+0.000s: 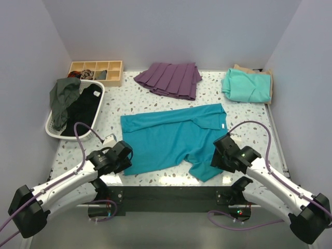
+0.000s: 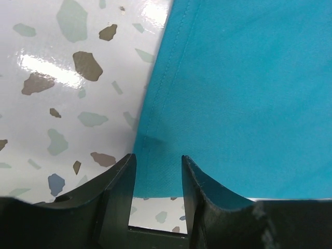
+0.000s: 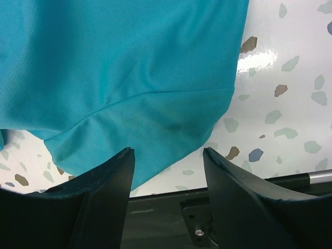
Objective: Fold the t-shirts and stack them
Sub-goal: Grap the side of the flattened tshirt closest away from the robot with both arms
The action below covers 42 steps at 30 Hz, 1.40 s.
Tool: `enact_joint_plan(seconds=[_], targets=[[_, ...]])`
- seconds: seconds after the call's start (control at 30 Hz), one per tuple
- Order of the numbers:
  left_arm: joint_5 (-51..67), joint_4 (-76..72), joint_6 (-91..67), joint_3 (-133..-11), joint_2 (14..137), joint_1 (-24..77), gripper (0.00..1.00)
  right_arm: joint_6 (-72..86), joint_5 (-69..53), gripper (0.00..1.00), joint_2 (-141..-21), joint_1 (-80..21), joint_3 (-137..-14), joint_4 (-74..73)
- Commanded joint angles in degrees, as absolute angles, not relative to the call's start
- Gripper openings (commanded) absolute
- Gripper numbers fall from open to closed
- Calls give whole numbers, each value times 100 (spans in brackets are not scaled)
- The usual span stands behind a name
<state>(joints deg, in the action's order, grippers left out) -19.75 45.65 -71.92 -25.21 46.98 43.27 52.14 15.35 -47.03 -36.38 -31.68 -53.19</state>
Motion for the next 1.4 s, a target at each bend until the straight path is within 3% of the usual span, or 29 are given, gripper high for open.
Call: enact_joint_plan(seconds=[0.0, 0.37, 0.47, 0.57, 0.6, 0.67, 1.0, 1.03, 1.1, 1.13, 1.2, 1.37], targets=[[-2066, 4913, -7374, -2786, 4895, 4377, 45, 5493, 1477, 60, -4500, -3656, -3085, -5537], [-1793, 4790, -7242, -2707, 5255, 4518, 49, 5519, 1486, 61, -4447, -3656, -3120, -5740], [-1793, 4632, -7233, -2646, 5475, 4526, 42, 5546, 1459, 61, -4491, -3665, -3050, -5634], [-1846, 4351, -7189, -2506, 5406, 4544, 24, 5581, 1389, 62, -4526, -3656, -2962, -5502], [-1837, 4211, -7181, -2470, 5405, 4544, 9, 5607, 1345, 62, -4535, -3656, -2936, -5424], [-1811, 4122, -7172, -2374, 5449, 4535, 0, 5642, 1292, 62, -4570, -3665, -2857, -5344], [-1951, 4025, -7049, -2382, 5327, 4544, 0, 5774, 1134, 61, -4816, -3665, -2400, -4686], [-1977, 4034, -7040, -2408, 5317, 4544, 0, 5783, 1151, 58, -4843, -3665, -2339, -4615], [-2047, 4052, -6988, -2478, 5300, 4544, 0, 5774, 1169, 40, -4948, -3665, -2312, -4413], [-2065, 4052, -6970, -2522, 5309, 4544, 0, 5766, 1178, 22, -4992, -3665, -2312, -4377], [-2144, 4087, -6926, -2592, 5335, 4544, 0, 5722, 1239, 3, -5080, -3665, -2364, -4325], [-2425, 4384, -6785, -3023, 5352, 4544, 0, 5546, 1300, 0, -4747, -3656, -2811, -4666]])
